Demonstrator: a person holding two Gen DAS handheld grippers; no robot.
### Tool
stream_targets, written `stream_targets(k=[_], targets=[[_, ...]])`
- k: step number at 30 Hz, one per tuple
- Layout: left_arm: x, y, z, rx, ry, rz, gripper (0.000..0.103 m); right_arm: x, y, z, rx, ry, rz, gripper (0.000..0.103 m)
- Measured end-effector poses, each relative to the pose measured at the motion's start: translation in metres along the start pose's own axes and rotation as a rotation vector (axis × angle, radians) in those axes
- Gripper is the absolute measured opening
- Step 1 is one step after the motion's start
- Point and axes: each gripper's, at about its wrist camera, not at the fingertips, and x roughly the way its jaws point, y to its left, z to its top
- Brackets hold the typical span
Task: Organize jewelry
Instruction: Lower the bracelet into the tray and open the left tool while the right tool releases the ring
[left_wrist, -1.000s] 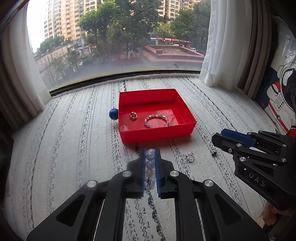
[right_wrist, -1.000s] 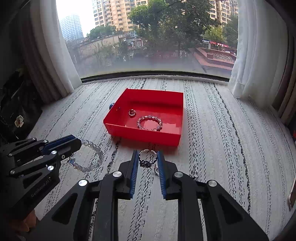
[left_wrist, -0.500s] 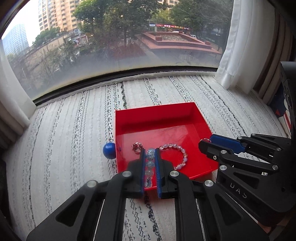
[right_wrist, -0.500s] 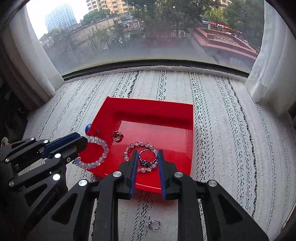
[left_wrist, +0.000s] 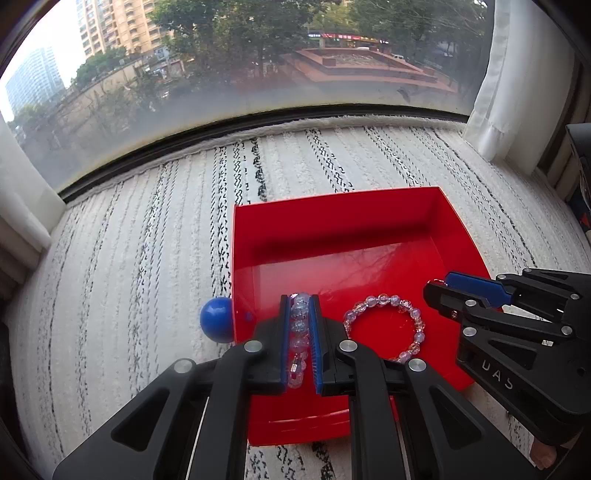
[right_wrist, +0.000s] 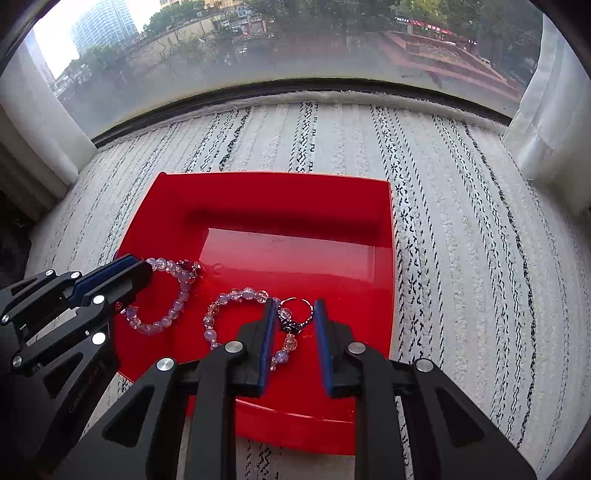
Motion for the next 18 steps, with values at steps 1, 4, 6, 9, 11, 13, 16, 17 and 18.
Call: stream_targets(k=[1, 4, 6, 9, 11, 13, 16, 17, 18], targets=[[0.0007, 0.0001, -0.0002, -0.001, 0.001, 0.0, 0.009, 0.0022, -0.0009, 0.0004, 0.002, 0.004, 0.002, 0.021], [0.0024, -0.0014, -0.001, 0.007, 0.001, -0.003, 0.009, 0.0067, -0.0004, -0.0007, 0.0, 0.015, 0.002, 0.021], [0.0035, -0.0021, -0.002, 0.012, 0.003, 0.001, 0.009, 0.0077, 0.0004, -0.002, -0.002, 0.018, 0.002, 0.021], [0.0051, -0.0019, -0.0031, 0.011, 0.007, -0.002, 0.009, 0.0065, 0.0006, -0.0024, -0.003, 0.017, 0.001, 0.021], [0.0059, -0.0021, -0.0047, 0.018, 0.009, -0.012, 0.01, 0.0052, -0.0004, -0.0022, 0.005, 0.014, 0.0, 0.021], [0.006, -0.0014, -0.0057, 0.014, 0.008, -0.013, 0.011, 0.0038, -0.0008, -0.0024, 0.004, 0.011, -0.005, 0.021], [0.0043, -0.0015, -0.0053, 0.016, 0.003, -0.007, 0.011, 0.0019, -0.0013, -0.002, 0.002, 0.006, -0.013, 0.021], [0.0036, -0.0019, -0.0049, 0.017, 0.002, -0.008, 0.011, 0.0015, -0.0015, -0.0019, 0.002, 0.006, -0.013, 0.021], [0.0029, -0.0023, -0.0048, 0.018, 0.001, -0.008, 0.011, 0.0018, -0.0018, -0.0018, 0.001, 0.007, -0.014, 0.021]])
